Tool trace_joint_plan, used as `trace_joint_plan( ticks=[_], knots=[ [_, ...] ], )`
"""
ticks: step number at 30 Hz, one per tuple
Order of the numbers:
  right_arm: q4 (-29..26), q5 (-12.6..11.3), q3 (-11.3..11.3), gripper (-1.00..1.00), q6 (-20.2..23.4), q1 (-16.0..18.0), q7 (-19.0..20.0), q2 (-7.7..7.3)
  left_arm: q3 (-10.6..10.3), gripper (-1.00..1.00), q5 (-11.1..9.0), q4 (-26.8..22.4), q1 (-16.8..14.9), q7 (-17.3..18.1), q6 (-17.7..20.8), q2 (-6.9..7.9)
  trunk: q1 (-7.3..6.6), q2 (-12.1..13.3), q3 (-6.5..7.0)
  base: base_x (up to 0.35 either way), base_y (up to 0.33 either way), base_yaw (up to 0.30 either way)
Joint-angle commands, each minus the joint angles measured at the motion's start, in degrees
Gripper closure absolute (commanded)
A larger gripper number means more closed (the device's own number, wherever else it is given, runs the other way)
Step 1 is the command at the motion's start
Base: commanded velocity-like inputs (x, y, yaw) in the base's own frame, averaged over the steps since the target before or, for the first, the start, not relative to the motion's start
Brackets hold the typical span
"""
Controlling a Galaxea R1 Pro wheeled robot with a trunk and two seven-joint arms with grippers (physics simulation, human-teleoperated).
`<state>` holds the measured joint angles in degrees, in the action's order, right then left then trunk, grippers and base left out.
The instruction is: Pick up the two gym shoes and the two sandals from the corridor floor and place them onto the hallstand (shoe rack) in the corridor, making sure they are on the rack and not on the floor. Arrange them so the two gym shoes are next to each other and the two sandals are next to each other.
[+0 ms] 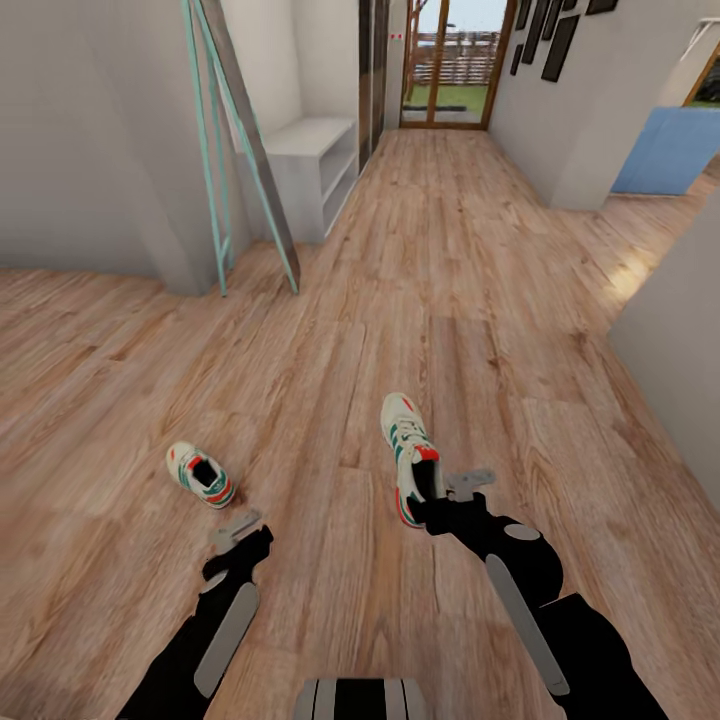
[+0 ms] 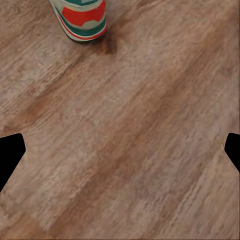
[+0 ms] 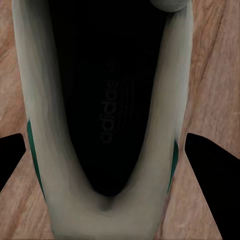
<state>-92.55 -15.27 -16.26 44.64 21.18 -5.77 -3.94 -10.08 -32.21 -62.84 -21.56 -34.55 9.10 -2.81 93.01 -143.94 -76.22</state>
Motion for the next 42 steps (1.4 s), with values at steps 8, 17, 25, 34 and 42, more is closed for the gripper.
trace_joint_plan(
  ticks=[8, 17, 25, 34, 42],
  knots=[
    [0.00, -0.02, -0.10, 1.00, 0.01, 0.07, 0.05, -0.02, -1.05, -1.00, 1.63, -7.54, 5.04, -5.29, -0.60, 0.16, -0.20, 0.11, 1.78, 0.000, 0.000, 0.264],
    [0.00, -0.02, -0.17, 1.00, 0.01, 0.09, 0.06, -0.02, -1.15, -1.00, 1.39, 3.61, 0.97, -2.94, -0.66, -0.36, -0.43, 0.23, 3.77, 0.000, 0.000, 0.285],
    [0.00, -0.02, -0.36, 1.00, 0.01, -0.02, 0.06, -0.02, -1.46, -1.00, 1.56, 6.56, -0.25, -0.60, -0.91, -0.52, -0.43, 0.23, 3.77, 0.008, -0.007, 0.287],
    [0.00, 0.00, -0.48, 1.00, 0.01, -0.09, 0.06, -0.02, -3.36, -1.00, 1.74, 6.74, -0.32, -1.14, -0.93, -0.53, -0.43, 0.23, 3.77, 0.196, -0.185, 0.287],
    [0.00, 0.17, -0.52, 1.00, 0.06, -0.09, 0.06, 0.00, -3.80, -1.00, 1.77, 6.76, -0.32, -1.21, -0.93, -0.53, -0.43, 0.23, 3.77, 0.269, -0.239, 0.287]
  ],
)
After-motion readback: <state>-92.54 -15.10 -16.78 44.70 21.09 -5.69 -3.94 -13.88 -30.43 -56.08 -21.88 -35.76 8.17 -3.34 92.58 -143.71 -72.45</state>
